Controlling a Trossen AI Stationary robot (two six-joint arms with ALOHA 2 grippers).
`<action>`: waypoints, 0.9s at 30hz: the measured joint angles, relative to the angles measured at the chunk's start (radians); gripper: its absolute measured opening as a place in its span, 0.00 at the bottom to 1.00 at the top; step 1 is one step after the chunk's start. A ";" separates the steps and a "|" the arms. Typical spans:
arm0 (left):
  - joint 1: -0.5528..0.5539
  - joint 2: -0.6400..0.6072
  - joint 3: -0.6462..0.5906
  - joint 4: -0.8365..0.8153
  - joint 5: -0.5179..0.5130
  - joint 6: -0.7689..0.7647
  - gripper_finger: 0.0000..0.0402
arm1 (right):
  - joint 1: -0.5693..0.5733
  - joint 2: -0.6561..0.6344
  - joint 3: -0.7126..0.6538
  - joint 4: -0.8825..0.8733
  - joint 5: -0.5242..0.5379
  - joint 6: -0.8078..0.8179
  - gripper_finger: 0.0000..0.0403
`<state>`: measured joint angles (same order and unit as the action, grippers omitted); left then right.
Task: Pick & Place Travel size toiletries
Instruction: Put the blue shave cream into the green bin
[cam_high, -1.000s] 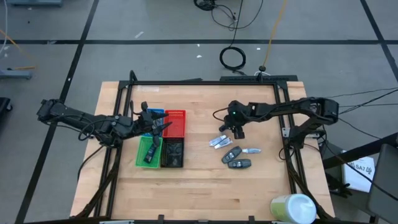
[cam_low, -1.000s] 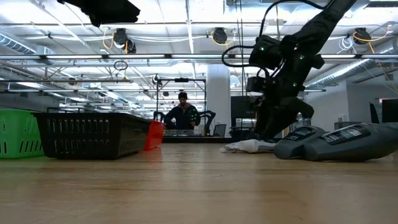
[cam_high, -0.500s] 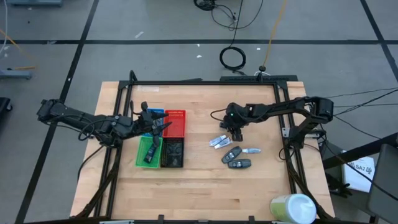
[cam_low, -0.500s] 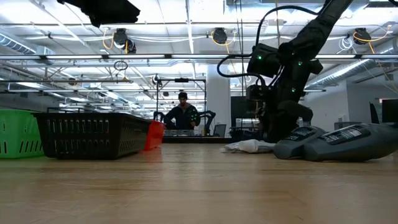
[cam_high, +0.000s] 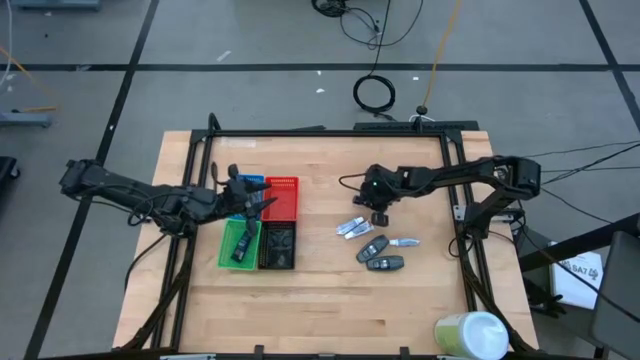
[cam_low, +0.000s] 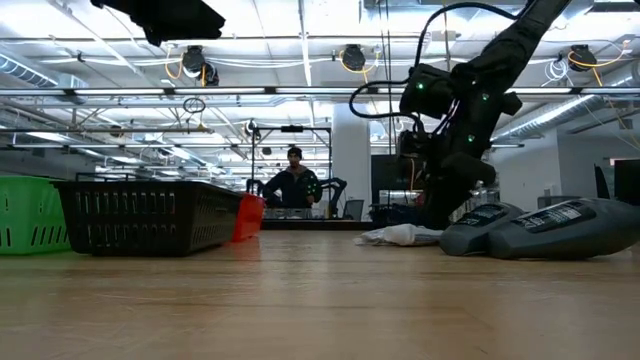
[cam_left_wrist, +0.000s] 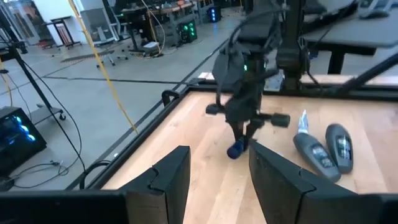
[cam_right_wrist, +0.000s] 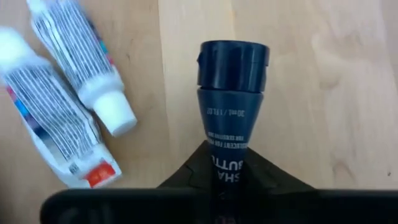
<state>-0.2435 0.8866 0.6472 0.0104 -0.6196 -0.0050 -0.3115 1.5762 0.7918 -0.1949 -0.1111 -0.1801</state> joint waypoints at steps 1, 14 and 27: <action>0.002 0.015 0.000 0.001 0.002 0.002 0.40 | 0.000 -0.009 0.000 0.010 -0.015 0.009 0.06; 0.023 0.179 0.000 0.136 0.001 0.111 0.40 | 0.079 -0.100 0.001 0.220 -0.076 0.051 0.06; 0.134 0.286 0.000 0.301 0.184 -0.080 0.53 | 0.193 -0.107 0.002 0.568 -0.074 0.004 0.06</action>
<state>-0.1099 1.1728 0.6468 0.3112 -0.4354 -0.0849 -0.1185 1.4696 0.7937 0.3728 -0.1848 -0.1761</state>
